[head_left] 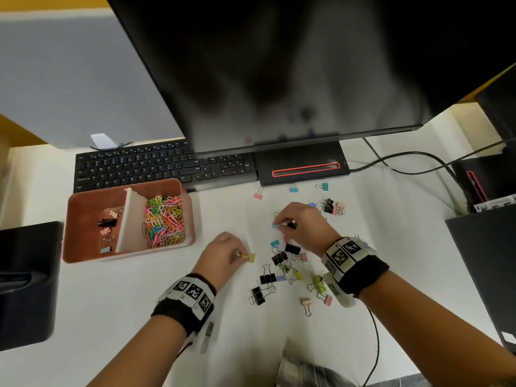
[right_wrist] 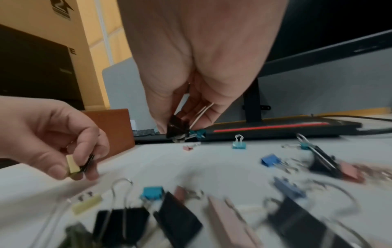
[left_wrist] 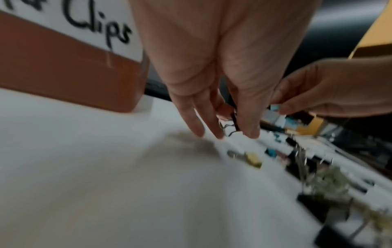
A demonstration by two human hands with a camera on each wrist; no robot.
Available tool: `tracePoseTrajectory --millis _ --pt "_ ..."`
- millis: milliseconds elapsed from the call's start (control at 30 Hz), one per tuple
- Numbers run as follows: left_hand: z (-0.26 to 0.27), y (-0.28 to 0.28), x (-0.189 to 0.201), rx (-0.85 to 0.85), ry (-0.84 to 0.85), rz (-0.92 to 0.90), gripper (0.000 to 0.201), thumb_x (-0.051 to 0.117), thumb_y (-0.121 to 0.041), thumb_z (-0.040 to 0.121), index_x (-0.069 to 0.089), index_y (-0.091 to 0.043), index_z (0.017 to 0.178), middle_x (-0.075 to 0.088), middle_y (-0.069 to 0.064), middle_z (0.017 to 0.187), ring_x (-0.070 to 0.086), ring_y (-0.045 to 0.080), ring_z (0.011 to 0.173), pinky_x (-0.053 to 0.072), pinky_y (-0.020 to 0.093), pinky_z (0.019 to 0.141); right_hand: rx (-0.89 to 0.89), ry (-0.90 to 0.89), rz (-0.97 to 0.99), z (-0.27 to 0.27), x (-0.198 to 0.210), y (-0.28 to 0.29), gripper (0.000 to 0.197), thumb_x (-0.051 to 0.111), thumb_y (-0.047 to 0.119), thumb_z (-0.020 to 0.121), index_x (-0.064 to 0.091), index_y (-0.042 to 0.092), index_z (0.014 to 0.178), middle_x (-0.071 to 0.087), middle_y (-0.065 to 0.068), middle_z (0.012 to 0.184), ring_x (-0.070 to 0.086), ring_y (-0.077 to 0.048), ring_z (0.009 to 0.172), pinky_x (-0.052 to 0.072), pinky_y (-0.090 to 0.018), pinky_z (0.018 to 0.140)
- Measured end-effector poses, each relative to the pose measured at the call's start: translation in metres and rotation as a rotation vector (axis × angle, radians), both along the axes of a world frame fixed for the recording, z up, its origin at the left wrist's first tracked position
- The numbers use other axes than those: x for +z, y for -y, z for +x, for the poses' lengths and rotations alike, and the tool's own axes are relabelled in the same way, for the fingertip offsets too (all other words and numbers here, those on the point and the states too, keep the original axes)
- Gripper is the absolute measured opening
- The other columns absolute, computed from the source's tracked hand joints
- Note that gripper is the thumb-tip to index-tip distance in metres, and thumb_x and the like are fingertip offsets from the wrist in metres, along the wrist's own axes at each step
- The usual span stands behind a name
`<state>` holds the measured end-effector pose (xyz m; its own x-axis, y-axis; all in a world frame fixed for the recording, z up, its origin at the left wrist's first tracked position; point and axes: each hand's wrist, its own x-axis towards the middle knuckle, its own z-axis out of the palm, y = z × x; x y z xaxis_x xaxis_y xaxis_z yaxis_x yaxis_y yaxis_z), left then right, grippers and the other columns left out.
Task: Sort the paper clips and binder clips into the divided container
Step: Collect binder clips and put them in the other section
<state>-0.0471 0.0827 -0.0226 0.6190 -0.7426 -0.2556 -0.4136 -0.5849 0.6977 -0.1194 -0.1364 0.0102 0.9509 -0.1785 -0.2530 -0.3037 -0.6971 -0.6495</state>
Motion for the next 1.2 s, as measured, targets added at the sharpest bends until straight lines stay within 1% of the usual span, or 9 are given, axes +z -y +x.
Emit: tracePoseTrajectory --millis 167,333,433,533,633,767,900,1067,1200 --pt "0.010 -0.052 0.061 0.198 0.047 -0.182 0.012 0.073 -0.007 0.074 0.065 -0.017 0.075 0.056 -0.005 0.090 0.055 0.006 0.085 0.048 0.010 0.074 0.124 0.158 0.050 0.025 0.032 -0.044 0.015 0.065 0.006 0.080 0.072 0.016 0.088 0.065 0.002 0.087 0.056 -0.010 0.071 0.044 -0.017 0.072" --pt "0.064 -0.134 0.104 0.567 0.220 -0.113 0.015 0.077 -0.008 0.071 0.068 -0.016 0.079 0.057 0.004 0.089 0.057 0.007 0.066 0.042 0.004 0.066 0.296 0.302 0.139 0.091 0.064 -0.135 0.012 0.068 0.006 0.077 0.070 0.014 0.086 0.063 -0.002 0.085 0.059 -0.015 0.075 0.047 -0.022 0.071" --pt "0.102 -0.169 0.101 0.725 0.131 -0.086 0.012 0.073 -0.018 0.076 0.066 -0.027 0.078 0.064 0.007 0.094 0.064 0.015 0.073 0.051 0.020 0.069 0.303 0.320 0.177 0.137 0.074 -0.196 0.010 0.067 0.009 0.080 0.070 0.013 0.089 0.061 -0.002 0.089 0.061 -0.017 0.079 0.051 -0.026 0.076" --pt "0.124 -0.185 0.092 0.814 -0.096 -0.203 0.014 0.054 -0.036 0.088 0.067 -0.029 0.090 0.068 0.009 0.101 0.067 0.023 0.089 0.055 0.043 0.086 0.201 0.218 0.244 0.171 0.074 -0.238 0.018 0.066 0.019 0.084 0.068 0.011 0.100 0.061 -0.007 0.100 0.062 -0.016 0.084 0.051 -0.028 0.083" --pt "0.123 -0.191 0.093 0.738 -0.037 -0.138 0.033 0.040 -0.044 0.089 0.059 -0.030 0.111 0.066 0.003 0.112 0.062 0.020 0.102 0.048 0.047 0.095 0.130 0.159 0.253 0.178 0.068 -0.246 0.029 0.059 0.030 0.089 0.061 0.015 0.113 0.058 -0.005 0.111 0.060 -0.016 0.096 0.051 -0.034 0.091" --pt "0.095 -0.182 0.103 0.601 0.016 -0.245 0.022 0.044 -0.036 0.089 0.061 -0.031 0.103 0.068 -0.007 0.098 0.065 0.012 0.091 0.053 0.037 0.084 0.133 0.192 0.235 0.146 0.066 -0.204 0.018 0.052 0.027 0.093 0.063 0.019 0.103 0.062 0.003 0.105 0.059 -0.006 0.091 0.050 -0.025 0.087" --pt "0.057 -0.154 0.089 0.418 0.033 -0.251 0.013 0.055 -0.018 0.090 0.064 -0.026 0.096 0.065 -0.010 0.095 0.060 0.002 0.082 0.049 0.018 0.072 0.065 0.141 0.101 0.083 0.055 -0.136 0.007 0.065 0.025 0.085 0.066 0.023 0.091 0.060 0.010 0.085 0.050 0.001 0.069 0.043 -0.021 0.072" --pt "0.007 -0.099 0.053 0.132 -0.156 -0.145 0.033 0.066 -0.024 0.082 0.054 -0.033 0.112 0.054 -0.009 0.105 0.056 0.004 0.083 0.046 0.014 0.066 0.012 -0.172 -0.043 -0.003 0.031 -0.066 0.045 0.074 0.037 0.075 0.054 0.031 0.114 0.054 0.006 0.101 0.049 -0.002 0.074 0.043 -0.023 0.075" --pt "-0.021 -0.061 0.026 -0.098 -0.247 -0.003 0.072 0.071 -0.046 0.073 0.030 -0.044 0.132 0.033 -0.013 0.125 0.047 0.006 0.103 0.044 0.018 0.086 0.108 -0.319 -0.053 -0.054 0.012 -0.047 0.084 0.081 0.038 0.067 0.034 0.033 0.136 0.040 0.003 0.126 0.049 -0.011 0.104 0.044 -0.024 0.089"
